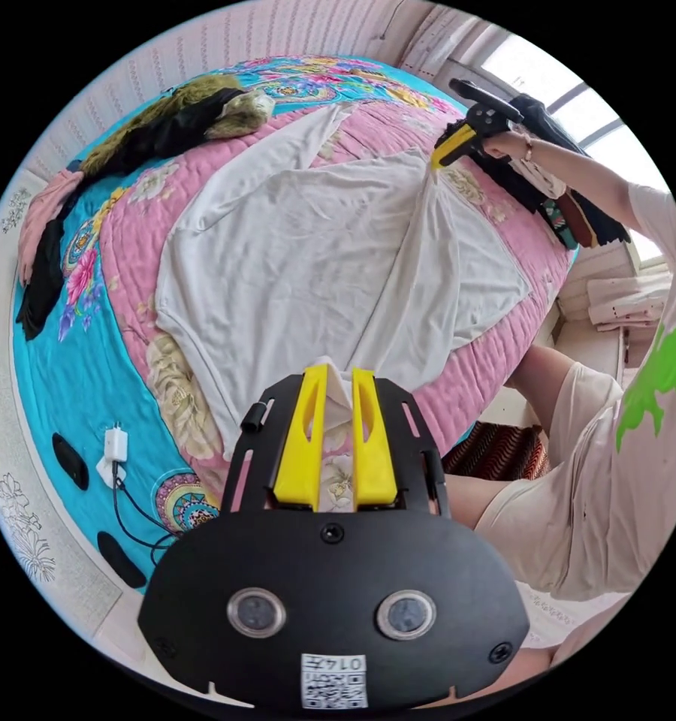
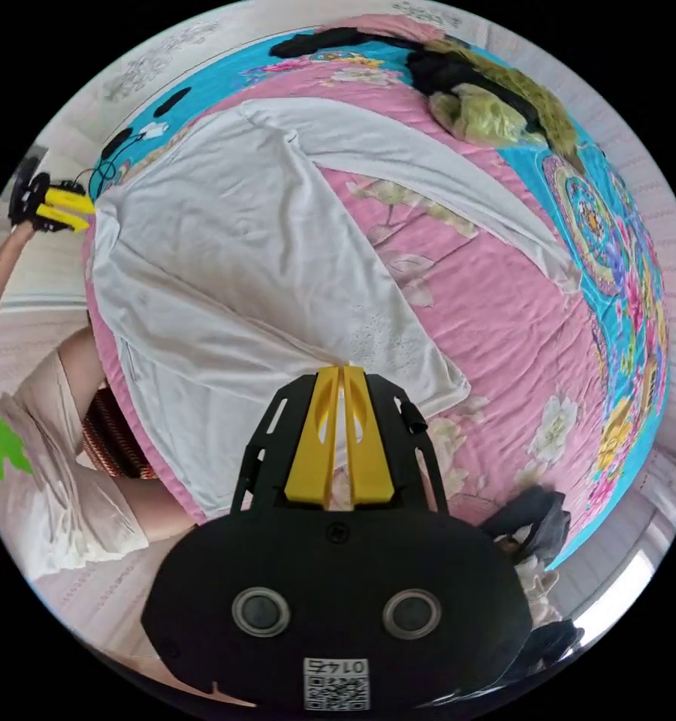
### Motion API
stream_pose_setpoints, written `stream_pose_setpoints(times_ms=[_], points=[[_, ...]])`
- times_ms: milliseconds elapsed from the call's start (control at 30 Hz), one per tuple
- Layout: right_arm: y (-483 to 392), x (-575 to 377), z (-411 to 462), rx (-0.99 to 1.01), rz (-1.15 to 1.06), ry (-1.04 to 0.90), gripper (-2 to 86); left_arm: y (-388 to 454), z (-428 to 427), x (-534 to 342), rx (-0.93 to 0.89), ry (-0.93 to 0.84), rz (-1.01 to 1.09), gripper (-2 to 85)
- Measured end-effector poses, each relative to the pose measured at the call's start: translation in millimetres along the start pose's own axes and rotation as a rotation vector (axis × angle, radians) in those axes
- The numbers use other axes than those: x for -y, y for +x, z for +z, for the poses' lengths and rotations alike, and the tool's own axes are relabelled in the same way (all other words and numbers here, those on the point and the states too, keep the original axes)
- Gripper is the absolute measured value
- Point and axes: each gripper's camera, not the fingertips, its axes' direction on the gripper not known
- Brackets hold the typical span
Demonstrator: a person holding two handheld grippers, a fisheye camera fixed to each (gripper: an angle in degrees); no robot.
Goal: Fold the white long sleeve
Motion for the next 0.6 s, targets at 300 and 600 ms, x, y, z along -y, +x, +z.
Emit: stream_pose_setpoints(times_ms=[300,600], points=[[126.1,54.4,-2.8,0.360,0.351,-0.104,0.2,-55.9,2.9,-33.3,-0.104,-0.076,-0.310,4.7],[155.9,66.5,-30.0,0.359,0.368,-0.129,0.4,-63.9,-3.1,5.3,-0.052,-0.032,-0.164,7.9]])
